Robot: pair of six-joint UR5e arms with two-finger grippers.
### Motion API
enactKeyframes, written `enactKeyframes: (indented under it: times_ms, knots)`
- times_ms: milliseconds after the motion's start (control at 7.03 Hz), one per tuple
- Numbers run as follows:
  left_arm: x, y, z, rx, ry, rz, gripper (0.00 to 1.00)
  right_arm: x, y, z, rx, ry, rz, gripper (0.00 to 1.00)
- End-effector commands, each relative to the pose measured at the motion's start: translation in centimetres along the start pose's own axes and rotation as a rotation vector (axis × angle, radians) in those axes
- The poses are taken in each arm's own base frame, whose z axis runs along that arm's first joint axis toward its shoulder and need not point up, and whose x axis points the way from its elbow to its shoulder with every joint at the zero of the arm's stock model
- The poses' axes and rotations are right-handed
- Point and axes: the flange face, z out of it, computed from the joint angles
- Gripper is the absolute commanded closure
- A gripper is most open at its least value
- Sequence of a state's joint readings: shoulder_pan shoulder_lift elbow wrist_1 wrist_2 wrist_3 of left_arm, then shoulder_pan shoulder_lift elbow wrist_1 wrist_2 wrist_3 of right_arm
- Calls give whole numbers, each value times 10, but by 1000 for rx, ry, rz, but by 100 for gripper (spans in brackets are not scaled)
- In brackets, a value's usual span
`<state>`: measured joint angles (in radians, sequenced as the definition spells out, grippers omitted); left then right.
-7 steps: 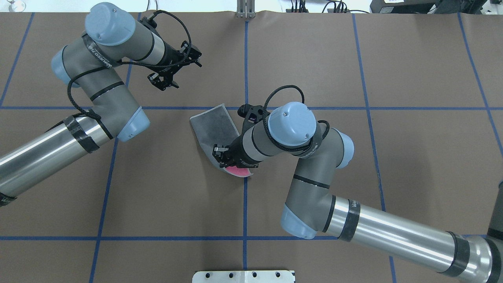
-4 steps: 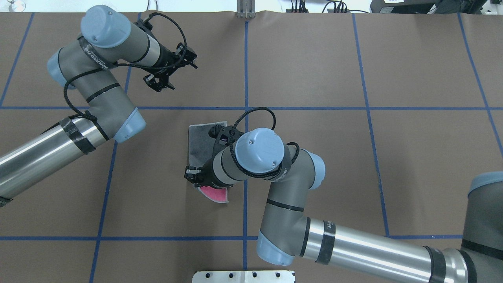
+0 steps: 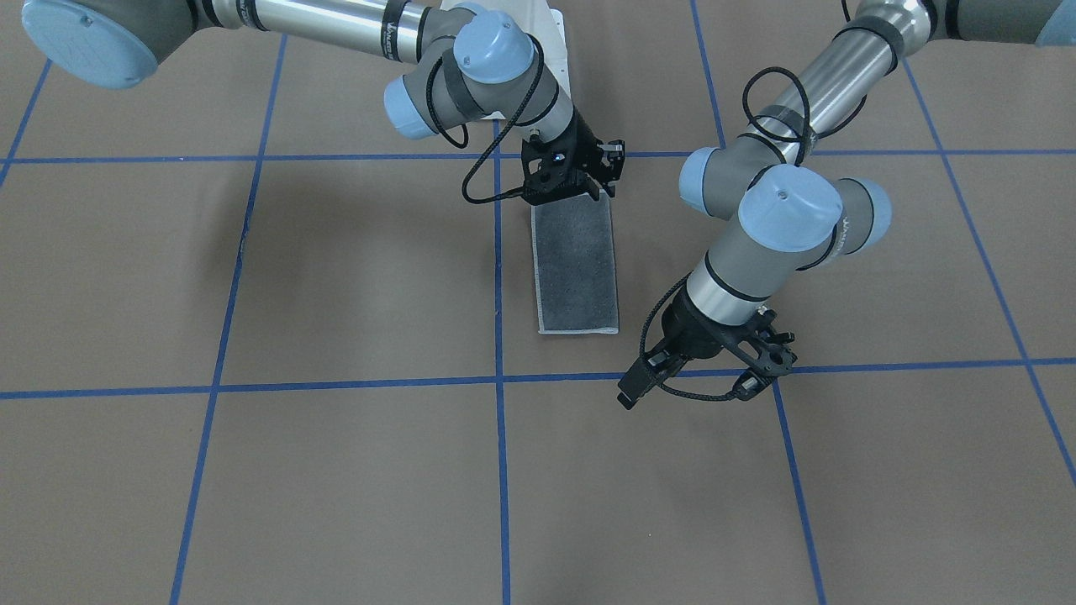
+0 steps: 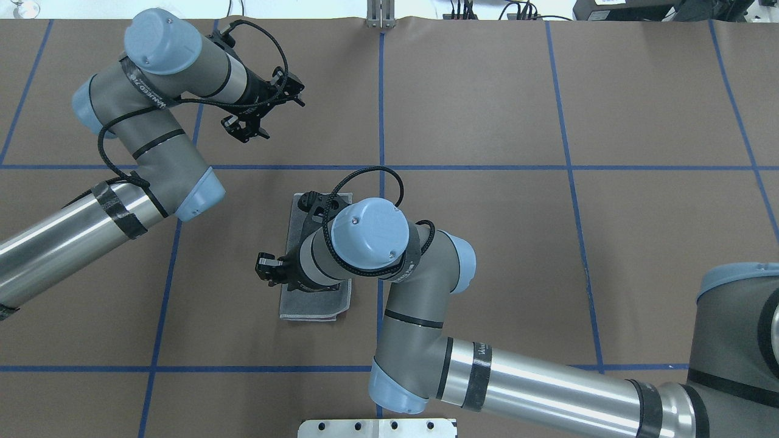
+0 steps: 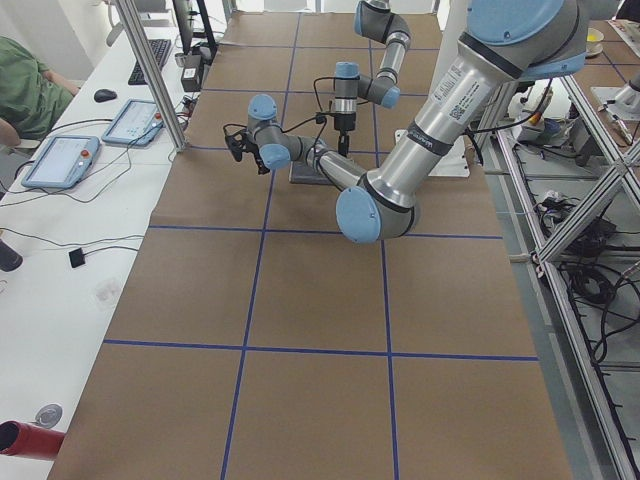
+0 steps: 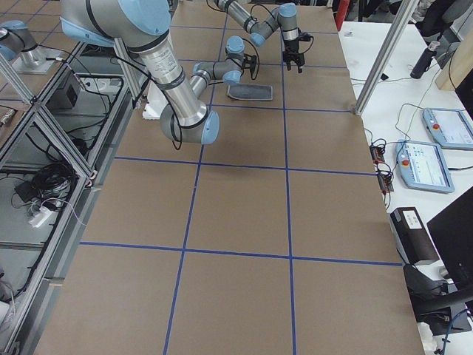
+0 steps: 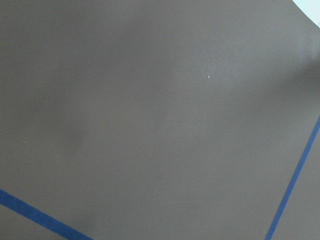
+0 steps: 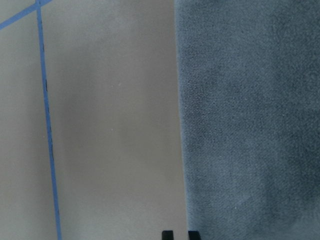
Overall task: Fold towel twice with both arms
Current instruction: 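Lift the strip end with the right gripper and fold it toward the robot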
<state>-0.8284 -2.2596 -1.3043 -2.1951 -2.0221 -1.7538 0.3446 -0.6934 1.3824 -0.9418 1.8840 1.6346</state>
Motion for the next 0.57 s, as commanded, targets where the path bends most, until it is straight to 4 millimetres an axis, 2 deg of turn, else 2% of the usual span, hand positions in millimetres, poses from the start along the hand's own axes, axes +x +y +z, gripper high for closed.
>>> enactKeyframes:
  times_ms: [0,142,285,427]
  knots:
    - [1,-3,-3,-5,1,4,1,-17,-1,-7,30,-26,60,0]
    - [-15,-8,-3,-45,-16,31,1,-15,-22,-18,56,-24,73,0]
    - [-40,-17,-6,-73,-24,55,0,-9,-56,-38,60,-6,90,0]
    - [-72,-21,-7,-84,-8,69,0,-1,-93,-74,13,16,115,0]
